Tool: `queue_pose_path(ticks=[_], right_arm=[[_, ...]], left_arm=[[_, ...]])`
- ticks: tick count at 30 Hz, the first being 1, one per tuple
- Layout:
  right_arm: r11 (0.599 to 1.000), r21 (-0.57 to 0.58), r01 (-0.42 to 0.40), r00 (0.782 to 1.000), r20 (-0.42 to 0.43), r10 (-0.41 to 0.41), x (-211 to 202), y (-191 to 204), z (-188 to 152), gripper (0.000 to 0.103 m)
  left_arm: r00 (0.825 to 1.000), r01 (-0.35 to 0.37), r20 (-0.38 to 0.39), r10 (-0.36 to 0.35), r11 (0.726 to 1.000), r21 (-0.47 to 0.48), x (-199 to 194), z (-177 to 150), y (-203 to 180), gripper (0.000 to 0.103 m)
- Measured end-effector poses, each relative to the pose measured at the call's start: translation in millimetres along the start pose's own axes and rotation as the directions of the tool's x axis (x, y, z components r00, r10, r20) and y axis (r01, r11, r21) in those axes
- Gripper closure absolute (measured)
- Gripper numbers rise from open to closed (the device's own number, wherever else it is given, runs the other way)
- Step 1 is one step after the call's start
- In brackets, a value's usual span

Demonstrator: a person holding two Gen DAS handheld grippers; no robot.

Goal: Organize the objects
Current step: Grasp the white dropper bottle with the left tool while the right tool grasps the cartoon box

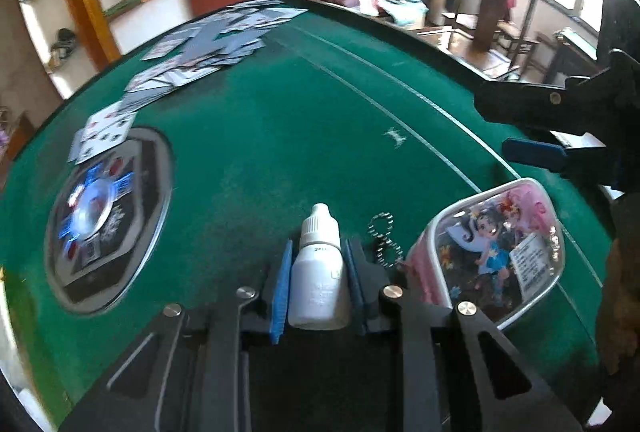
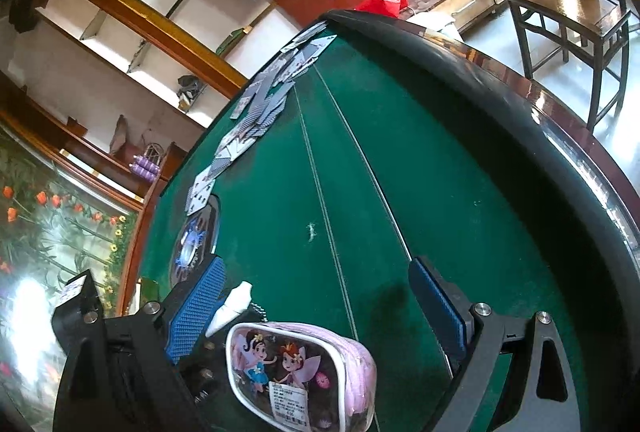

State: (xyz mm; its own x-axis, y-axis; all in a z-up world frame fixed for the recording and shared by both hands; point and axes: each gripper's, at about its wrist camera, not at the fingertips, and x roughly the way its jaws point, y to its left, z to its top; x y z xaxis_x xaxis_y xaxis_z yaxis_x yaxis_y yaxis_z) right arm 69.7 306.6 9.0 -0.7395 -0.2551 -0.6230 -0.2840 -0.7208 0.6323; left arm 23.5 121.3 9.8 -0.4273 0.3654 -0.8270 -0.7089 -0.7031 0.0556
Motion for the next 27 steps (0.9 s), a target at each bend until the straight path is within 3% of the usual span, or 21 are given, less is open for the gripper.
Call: queue_pose_path(ticks=[9, 14, 18, 22, 27], right_arm=[[0.997, -0.059, 0.044, 0.999, -0.013, -0.045, 9.2, 6.6, -0.9, 0.008], [0.995, -0.099, 0.000, 0.999, -0.051, -0.005, 15.2, 15.4, -6.1, 0.008], [0.984, -0.178, -0.021, 0.997, -0.077, 0.008, 16.9, 33.4, -11.4, 0.008], [0.935, -0.353, 0.009, 0.981, -0.180, -0.077, 25.6, 62.6, -25.8, 0.007], [0.815, -0.578, -0.043, 0.942, -0.296, -0.160, 21.8, 97.8, -63.9, 0.007]], left_arm=[[0.994, 0.078, 0.084, -0.064, 0.982, -0.173, -56.5, -35.0, 19.2, 0.078], [0.984, 0.115, 0.162, -0.079, 0.967, -0.227, -99.7, -65.1, 27.2, 0.078], [0.980, 0.132, 0.179, -0.086, 0.955, -0.265, -116.8, -85.7, 35.6, 0.078], [0.979, 0.141, 0.181, -0.090, 0.946, -0.292, -122.6, -102.3, 43.3, 0.078], [0.976, 0.161, 0.198, -0.095, 0.924, -0.348, -127.6, -119.6, 58.4, 0.078]])
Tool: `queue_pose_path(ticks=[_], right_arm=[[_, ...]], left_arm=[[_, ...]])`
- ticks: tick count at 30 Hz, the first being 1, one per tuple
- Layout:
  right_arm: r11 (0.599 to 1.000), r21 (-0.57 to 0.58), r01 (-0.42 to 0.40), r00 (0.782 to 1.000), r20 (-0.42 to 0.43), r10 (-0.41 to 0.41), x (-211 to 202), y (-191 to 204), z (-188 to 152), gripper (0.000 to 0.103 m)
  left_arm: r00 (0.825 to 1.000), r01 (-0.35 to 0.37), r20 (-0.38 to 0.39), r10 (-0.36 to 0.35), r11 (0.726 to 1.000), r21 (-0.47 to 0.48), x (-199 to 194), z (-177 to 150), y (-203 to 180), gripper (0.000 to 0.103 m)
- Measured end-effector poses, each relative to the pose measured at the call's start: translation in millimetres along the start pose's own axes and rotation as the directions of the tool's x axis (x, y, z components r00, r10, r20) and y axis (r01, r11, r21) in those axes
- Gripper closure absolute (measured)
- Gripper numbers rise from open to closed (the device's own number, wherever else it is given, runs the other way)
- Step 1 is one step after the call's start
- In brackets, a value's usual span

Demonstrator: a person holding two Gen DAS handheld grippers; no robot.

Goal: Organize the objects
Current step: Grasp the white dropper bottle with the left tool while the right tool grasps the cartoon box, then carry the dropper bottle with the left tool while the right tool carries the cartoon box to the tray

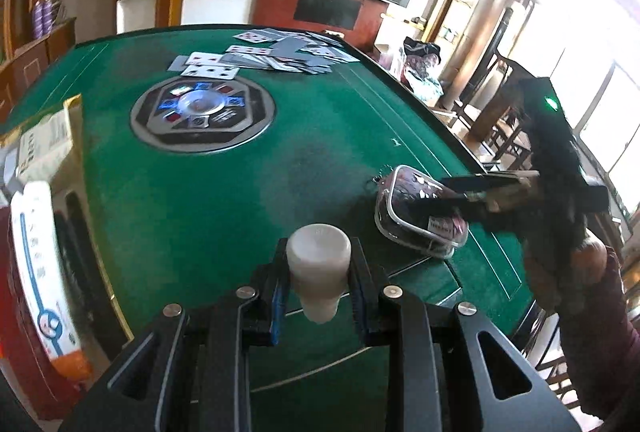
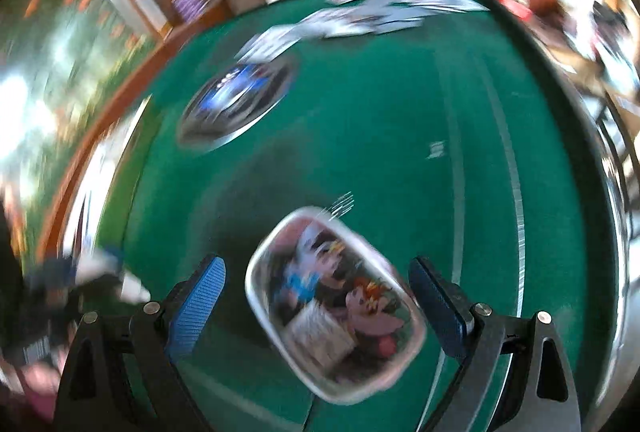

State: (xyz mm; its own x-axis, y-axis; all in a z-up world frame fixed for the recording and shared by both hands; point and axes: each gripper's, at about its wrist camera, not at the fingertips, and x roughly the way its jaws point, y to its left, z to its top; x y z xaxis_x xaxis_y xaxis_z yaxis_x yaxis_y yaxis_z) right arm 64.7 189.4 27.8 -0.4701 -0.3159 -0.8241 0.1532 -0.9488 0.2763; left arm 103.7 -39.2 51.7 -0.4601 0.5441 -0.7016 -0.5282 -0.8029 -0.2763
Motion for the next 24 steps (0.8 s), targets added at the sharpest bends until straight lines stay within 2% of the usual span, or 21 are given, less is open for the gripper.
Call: queue_pose_path(ticks=[1, 3, 6, 9, 15, 18, 20, 22, 24], right_arm=[[0.999, -0.043, 0.016, 1.000, -0.013, -0.017, -0.6, 8.8, -3.2, 0.007], [0.988, -0.109, 0.108, 0.994, -0.005, -0.109, -2.6, 24.8, -8.0, 0.007], [0.967, -0.143, 0.210, 0.978, 0.026, -0.209, 0.8, 35.3, -12.1, 0.007], [0.955, -0.162, 0.248, 0.969, 0.029, -0.246, 8.4, 44.0, -15.1, 0.007], [0.892, -0.250, 0.378, 0.926, 0.083, -0.369, 22.9, 60.3, -23.6, 0.007], [0.880, -0.266, 0.393, 0.919, 0.084, -0.385, 27.1, 59.2, -26.1, 0.014], [0.901, -0.238, 0.364, 0.931, 0.096, -0.351, 19.2, 55.8, -25.7, 0.020], [0.930, -0.188, 0.317, 0.948, 0.100, -0.303, 10.3, 50.6, -24.0, 0.020], [0.940, -0.153, 0.304, 0.951, 0.114, -0.289, 4.0, 46.9, -23.7, 0.020]], left_arm=[[1.000, 0.002, 0.004, -0.002, 1.000, -0.006, -1.3, -1.0, 2.1, 0.078], [1.000, -0.003, 0.013, 0.003, 1.000, -0.009, -3.5, -3.4, 4.4, 0.078], [1.000, -0.010, 0.009, 0.010, 1.000, -0.016, -2.3, -7.6, 6.3, 0.078], [1.000, -0.030, -0.007, 0.030, 1.000, -0.005, 3.1, -11.3, 5.2, 0.078], [0.999, -0.032, -0.007, 0.032, 0.999, -0.005, 4.6, -16.7, 4.3, 0.078], [0.999, -0.034, 0.003, 0.034, 0.999, -0.011, 0.5, -17.5, 4.9, 0.078], [0.999, -0.038, 0.011, 0.038, 0.999, -0.012, -2.4, -17.6, 4.0, 0.078], [0.999, -0.043, 0.019, 0.044, 0.999, -0.009, -5.5, -18.0, 2.6, 0.078], [0.998, -0.052, 0.029, 0.052, 0.999, -0.003, -9.2, -18.4, 0.4, 0.078]])
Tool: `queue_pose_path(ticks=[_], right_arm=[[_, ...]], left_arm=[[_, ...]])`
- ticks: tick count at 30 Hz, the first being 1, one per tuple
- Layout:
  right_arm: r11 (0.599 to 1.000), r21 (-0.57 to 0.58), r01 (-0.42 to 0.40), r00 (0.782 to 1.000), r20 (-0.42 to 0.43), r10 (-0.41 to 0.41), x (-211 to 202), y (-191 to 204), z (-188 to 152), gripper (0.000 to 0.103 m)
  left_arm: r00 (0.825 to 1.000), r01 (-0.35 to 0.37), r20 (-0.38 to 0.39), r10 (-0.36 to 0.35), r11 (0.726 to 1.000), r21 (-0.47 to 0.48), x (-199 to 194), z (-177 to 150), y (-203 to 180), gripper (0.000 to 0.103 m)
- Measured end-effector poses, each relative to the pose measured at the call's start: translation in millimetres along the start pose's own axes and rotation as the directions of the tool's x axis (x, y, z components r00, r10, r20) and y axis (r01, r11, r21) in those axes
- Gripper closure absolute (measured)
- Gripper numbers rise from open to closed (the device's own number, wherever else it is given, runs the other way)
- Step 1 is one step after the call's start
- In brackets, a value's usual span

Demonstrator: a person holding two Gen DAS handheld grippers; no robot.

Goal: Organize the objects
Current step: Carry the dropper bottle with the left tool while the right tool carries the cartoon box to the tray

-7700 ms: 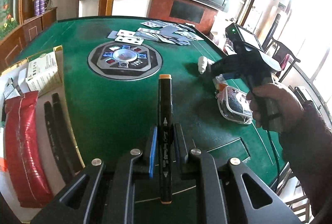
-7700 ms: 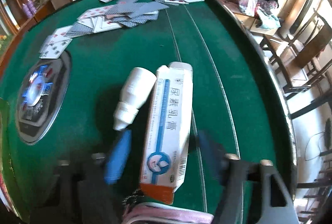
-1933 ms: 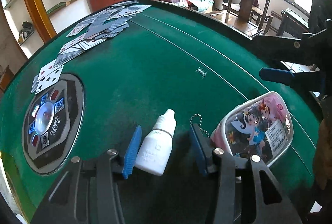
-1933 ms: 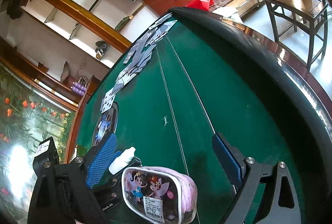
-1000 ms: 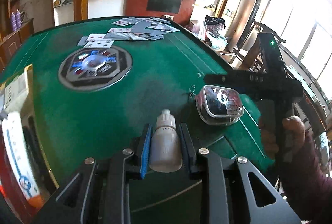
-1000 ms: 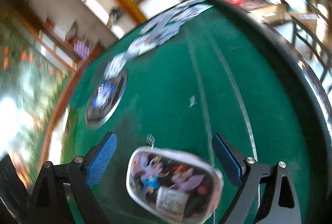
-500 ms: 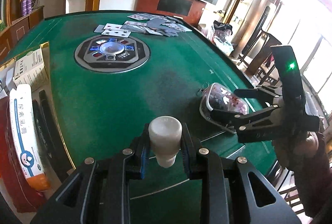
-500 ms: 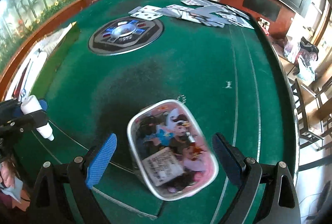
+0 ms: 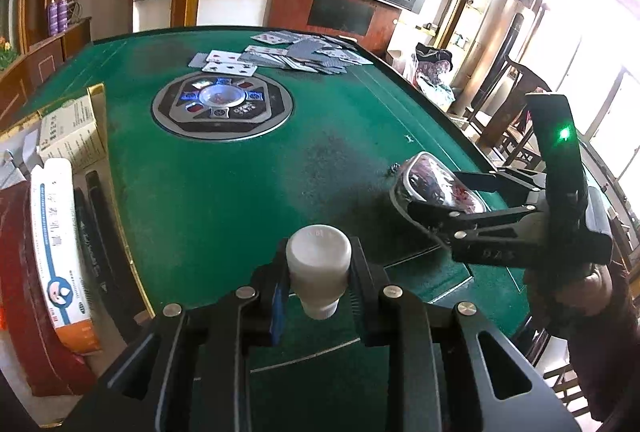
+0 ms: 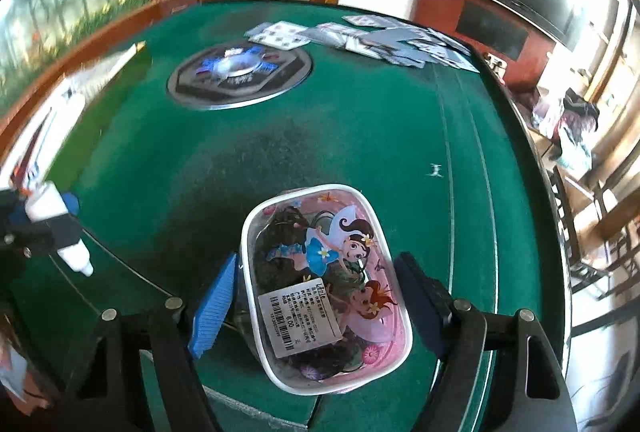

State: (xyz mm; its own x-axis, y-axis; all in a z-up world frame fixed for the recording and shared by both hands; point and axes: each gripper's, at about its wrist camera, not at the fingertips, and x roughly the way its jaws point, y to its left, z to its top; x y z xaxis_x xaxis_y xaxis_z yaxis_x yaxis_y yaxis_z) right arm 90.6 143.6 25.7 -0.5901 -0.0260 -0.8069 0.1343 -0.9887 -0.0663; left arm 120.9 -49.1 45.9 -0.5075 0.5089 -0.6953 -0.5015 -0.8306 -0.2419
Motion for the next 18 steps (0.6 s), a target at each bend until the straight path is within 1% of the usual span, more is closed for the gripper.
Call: queue_pose_path(ticks=[4, 6, 8, 11, 13, 15, 16, 17, 18], right_arm=[[0.997, 0.071, -0.044, 0.999, 0.009, 0.043, -6.5, -8.3, -0.5, 0.020], [0.994, 0.091, -0.063, 0.998, 0.025, 0.061, -13.7, -7.7, 0.8, 0.020], [0.990, 0.099, -0.097, 0.995, 0.046, 0.093, -23.1, -3.9, 4.6, 0.020], [0.985, 0.086, -0.152, 0.985, 0.093, 0.144, -40.7, 10.7, 15.4, 0.020], [0.977, 0.066, -0.203, 0.974, 0.118, 0.195, -51.2, 24.5, 25.2, 0.020], [0.966, 0.046, -0.253, 0.959, 0.139, 0.245, -60.2, 41.8, 37.2, 0.020], [0.961, 0.039, -0.274, 0.953, 0.142, 0.266, -62.5, 48.9, 41.6, 0.020], [0.950, 0.035, -0.312, 0.942, 0.143, 0.304, -64.5, 58.9, 49.8, 0.020], [0.940, 0.034, -0.338, 0.933, 0.141, 0.331, -64.3, 63.8, 54.5, 0.020]], left_arm=[[0.999, 0.001, 0.033, -0.002, 1.000, 0.005, -15.1, 0.1, -0.8, 0.078], [0.998, 0.001, 0.056, -0.001, 1.000, 0.000, -29.1, 1.1, 2.9, 0.078], [0.997, -0.004, 0.074, 0.005, 1.000, -0.009, -42.7, 1.2, 9.7, 0.078], [0.994, -0.034, 0.103, 0.038, 0.999, -0.036, -70.0, 2.8, 29.5, 0.078], [0.989, -0.073, 0.123, 0.079, 0.996, -0.057, -89.8, 5.5, 47.8, 0.078], [0.981, -0.124, 0.143, 0.133, 0.990, -0.072, -107.1, 7.9, 65.9, 0.078], [0.973, -0.160, 0.152, 0.171, 0.984, -0.083, -116.4, 10.2, 78.2, 0.078], [0.968, -0.184, 0.157, 0.196, 0.979, -0.092, -122.2, 12.1, 87.3, 0.078], [0.958, -0.222, 0.160, 0.237, 0.969, -0.105, -130.3, 14.7, 102.0, 0.078]])
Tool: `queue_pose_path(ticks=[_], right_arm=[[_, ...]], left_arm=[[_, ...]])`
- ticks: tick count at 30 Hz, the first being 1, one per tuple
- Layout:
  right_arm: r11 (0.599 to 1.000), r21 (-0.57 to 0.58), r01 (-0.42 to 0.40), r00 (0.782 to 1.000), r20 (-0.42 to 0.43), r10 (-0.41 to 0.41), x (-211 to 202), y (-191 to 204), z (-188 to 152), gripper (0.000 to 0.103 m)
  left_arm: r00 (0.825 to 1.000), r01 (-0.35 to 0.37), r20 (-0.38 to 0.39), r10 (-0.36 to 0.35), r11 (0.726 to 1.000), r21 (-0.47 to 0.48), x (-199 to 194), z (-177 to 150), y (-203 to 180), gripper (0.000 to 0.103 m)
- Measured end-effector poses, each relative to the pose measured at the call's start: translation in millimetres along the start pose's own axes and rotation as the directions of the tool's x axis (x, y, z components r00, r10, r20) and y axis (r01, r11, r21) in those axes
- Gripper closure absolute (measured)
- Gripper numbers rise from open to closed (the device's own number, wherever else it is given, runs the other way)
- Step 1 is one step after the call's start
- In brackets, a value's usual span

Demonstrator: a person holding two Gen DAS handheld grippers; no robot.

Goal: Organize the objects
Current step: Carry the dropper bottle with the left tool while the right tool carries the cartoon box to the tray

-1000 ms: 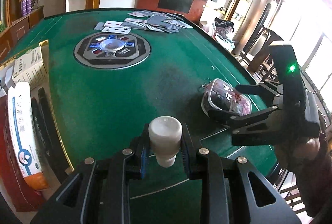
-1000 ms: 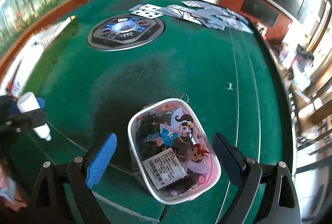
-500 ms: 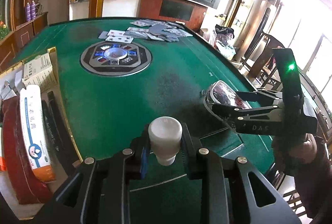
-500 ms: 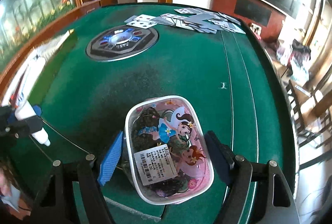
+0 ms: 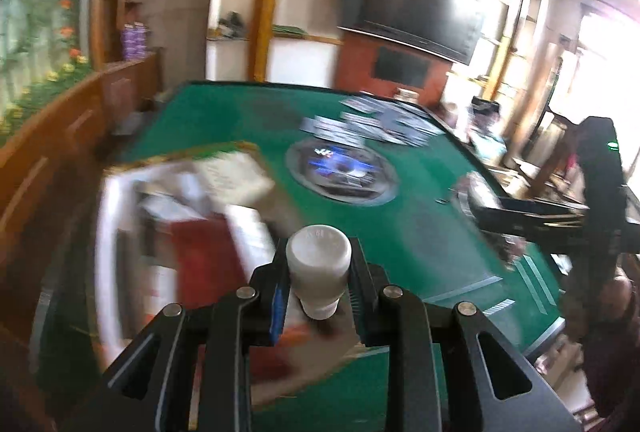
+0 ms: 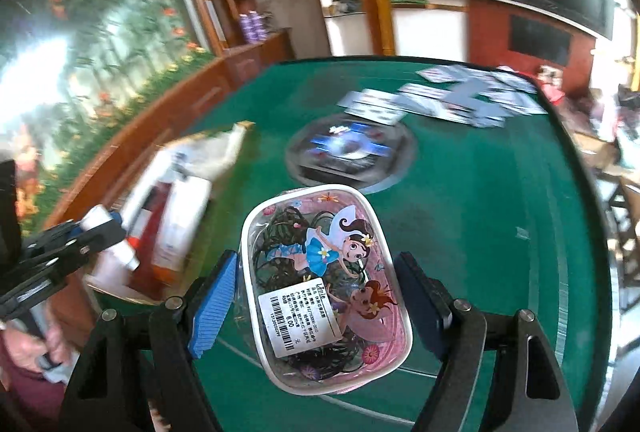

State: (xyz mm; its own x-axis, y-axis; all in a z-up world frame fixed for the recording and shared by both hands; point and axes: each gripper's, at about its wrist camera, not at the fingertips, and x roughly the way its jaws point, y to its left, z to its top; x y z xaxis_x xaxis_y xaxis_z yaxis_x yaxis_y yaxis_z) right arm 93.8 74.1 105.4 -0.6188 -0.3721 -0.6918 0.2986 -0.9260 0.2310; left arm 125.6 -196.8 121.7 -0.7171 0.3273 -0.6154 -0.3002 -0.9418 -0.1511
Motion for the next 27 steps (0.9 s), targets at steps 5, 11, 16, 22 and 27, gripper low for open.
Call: queue_pose_path(ticks=[5, 11, 16, 22, 27], right_arm=[[0.990, 0.028, -0.138, 0.990, -0.032, 0.139, 22.2, 34.9, 24.0, 0.020], [0.983, 0.009, -0.183, 0.980, -0.084, 0.183, 60.5, 78.1, 39.4, 0.020], [0.974, -0.006, -0.228, 0.964, -0.141, 0.225, 89.3, 111.0, 39.8, 0.020], [0.957, -0.042, -0.286, 0.938, -0.217, 0.271, 116.3, 150.9, 28.7, 0.020], [0.935, -0.075, -0.346, 0.907, -0.282, 0.313, 138.0, 186.1, 16.2, 0.020]], left_arm=[[0.993, -0.117, -0.015, 0.116, 0.992, -0.044, 7.4, 15.4, 60.6, 0.078], [0.977, -0.203, -0.086, 0.197, 0.977, -0.067, 48.8, 24.7, 112.6, 0.078], [0.969, -0.203, -0.167, 0.180, 0.970, -0.136, 84.5, 29.3, 153.4, 0.078], [0.963, -0.184, -0.234, 0.136, 0.963, -0.199, 114.8, 30.6, 176.2, 0.078], [0.960, -0.181, -0.248, 0.127, 0.962, -0.205, 128.5, 33.1, 182.3, 0.078]])
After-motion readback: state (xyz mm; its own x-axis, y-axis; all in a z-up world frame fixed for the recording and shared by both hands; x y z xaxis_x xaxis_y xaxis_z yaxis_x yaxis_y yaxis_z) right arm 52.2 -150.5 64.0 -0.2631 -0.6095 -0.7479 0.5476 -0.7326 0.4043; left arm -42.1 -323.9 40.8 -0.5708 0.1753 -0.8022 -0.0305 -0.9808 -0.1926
